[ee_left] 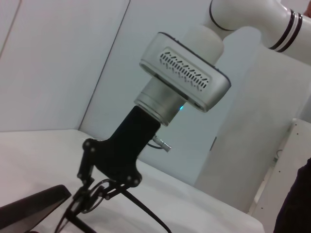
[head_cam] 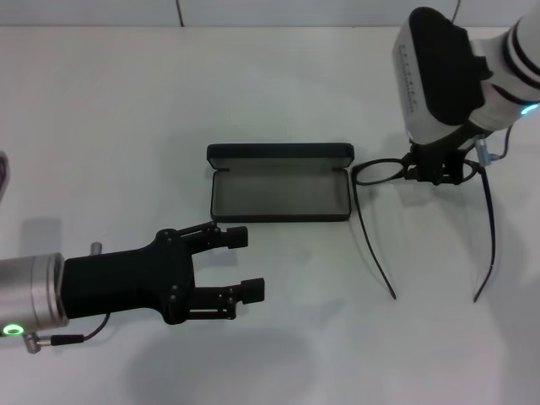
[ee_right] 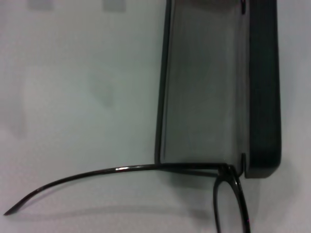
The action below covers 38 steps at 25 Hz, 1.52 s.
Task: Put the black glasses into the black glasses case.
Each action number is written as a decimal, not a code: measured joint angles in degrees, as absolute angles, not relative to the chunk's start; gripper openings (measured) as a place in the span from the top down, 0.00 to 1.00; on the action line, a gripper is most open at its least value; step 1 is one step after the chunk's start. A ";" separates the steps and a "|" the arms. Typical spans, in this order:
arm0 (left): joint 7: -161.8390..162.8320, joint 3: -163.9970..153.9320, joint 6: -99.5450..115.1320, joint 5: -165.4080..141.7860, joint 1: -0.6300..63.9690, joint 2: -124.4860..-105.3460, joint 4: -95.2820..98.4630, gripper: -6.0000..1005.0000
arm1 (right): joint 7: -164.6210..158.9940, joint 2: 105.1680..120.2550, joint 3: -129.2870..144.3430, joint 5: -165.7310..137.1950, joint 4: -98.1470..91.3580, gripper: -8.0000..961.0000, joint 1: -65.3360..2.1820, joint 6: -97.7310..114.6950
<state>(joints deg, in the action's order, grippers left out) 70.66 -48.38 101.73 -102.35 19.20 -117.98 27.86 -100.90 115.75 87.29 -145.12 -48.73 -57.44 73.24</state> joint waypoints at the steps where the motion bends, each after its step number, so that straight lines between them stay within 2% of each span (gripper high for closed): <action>1: 70.66 -48.37 101.78 -102.34 19.18 -117.93 27.86 0.20 | -100.90 115.64 87.19 -145.15 -49.79 0.85 -57.05 74.06; 20: 70.09 -48.27 104.72 -100.62 19.14 -117.70 27.86 0.22 | -96.35 115.32 67.69 -146.76 -63.64 0.91 -50.36 94.87; 25: 70.27 -48.17 109.08 -95.61 19.18 -117.96 28.14 0.23 | -95.82 114.65 55.59 -144.99 -64.16 0.91 -50.22 104.47; 32: 64.75 -48.15 109.79 -86.18 18.76 -119.53 25.52 0.24 | -96.08 112.17 40.23 -135.97 -53.14 0.91 -49.47 112.10; 38: 58.26 -48.31 109.70 -84.33 21.91 -119.62 21.69 0.24 | -96.32 112.21 39.84 -129.32 -42.12 0.91 -48.64 108.93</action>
<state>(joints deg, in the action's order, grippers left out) 58.26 -48.31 109.70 -84.33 21.91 -119.62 21.69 -96.32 112.21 39.84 -129.32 -42.12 -48.64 108.93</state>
